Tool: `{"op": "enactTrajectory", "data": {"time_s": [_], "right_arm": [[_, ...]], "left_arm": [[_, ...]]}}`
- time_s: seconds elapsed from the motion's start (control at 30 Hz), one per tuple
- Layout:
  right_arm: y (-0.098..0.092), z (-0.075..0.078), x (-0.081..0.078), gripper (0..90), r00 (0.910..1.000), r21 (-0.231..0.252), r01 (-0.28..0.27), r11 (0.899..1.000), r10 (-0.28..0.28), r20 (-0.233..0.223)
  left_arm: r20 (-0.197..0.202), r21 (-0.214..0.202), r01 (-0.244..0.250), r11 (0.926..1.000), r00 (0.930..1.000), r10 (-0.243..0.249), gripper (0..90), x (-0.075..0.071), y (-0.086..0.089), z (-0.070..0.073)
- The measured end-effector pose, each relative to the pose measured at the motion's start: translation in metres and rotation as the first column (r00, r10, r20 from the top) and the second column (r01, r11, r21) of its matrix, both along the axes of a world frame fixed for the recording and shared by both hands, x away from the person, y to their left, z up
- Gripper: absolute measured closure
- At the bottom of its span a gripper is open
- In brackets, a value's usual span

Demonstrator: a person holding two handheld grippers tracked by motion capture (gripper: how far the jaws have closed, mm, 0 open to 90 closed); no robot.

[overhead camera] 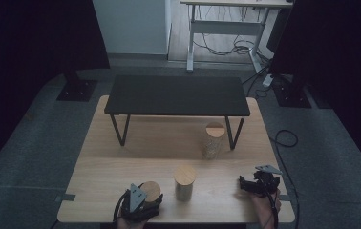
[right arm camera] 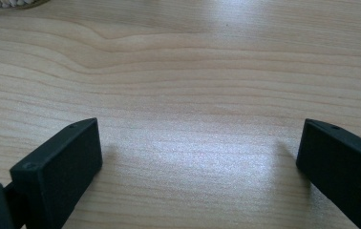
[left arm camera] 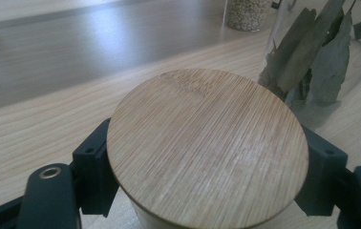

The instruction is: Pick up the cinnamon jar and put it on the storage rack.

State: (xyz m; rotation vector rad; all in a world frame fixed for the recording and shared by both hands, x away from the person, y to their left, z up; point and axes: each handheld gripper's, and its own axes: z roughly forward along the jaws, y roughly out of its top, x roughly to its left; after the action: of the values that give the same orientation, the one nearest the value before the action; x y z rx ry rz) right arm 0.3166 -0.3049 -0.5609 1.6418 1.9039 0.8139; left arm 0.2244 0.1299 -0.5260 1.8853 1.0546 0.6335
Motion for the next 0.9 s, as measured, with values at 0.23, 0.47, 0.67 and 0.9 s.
{"op": "enactTrajectory", "data": {"time_s": [0.23,0.47,0.67,0.9], "right_arm": [[0.0,0.0,0.0,0.9,1.0,0.0,0.0,1.0,0.0,0.0],[0.0,0.0,0.0,0.9,1.0,0.0,0.0,1.0,0.0,0.0],[0.0,0.0,0.0,0.9,1.0,0.0,0.0,1.0,0.0,0.0],[0.0,0.0,0.0,0.9,1.0,0.0,0.0,1.0,0.0,0.0]], "left_arm": [[-0.001,0.016,0.021,0.9996,0.9998,-0.021,24.7,0.004,0.001,0.003],[0.002,0.004,0.026,0.9996,0.9997,-0.026,24.8,0.01,0.008,0.009],[0.0,-0.007,0.033,0.9994,0.9995,-0.033,24.8,0.014,0.013,0.014],[-0.001,-0.013,0.038,0.9992,0.9993,-0.038,24.8,0.019,0.017,0.019]]}}
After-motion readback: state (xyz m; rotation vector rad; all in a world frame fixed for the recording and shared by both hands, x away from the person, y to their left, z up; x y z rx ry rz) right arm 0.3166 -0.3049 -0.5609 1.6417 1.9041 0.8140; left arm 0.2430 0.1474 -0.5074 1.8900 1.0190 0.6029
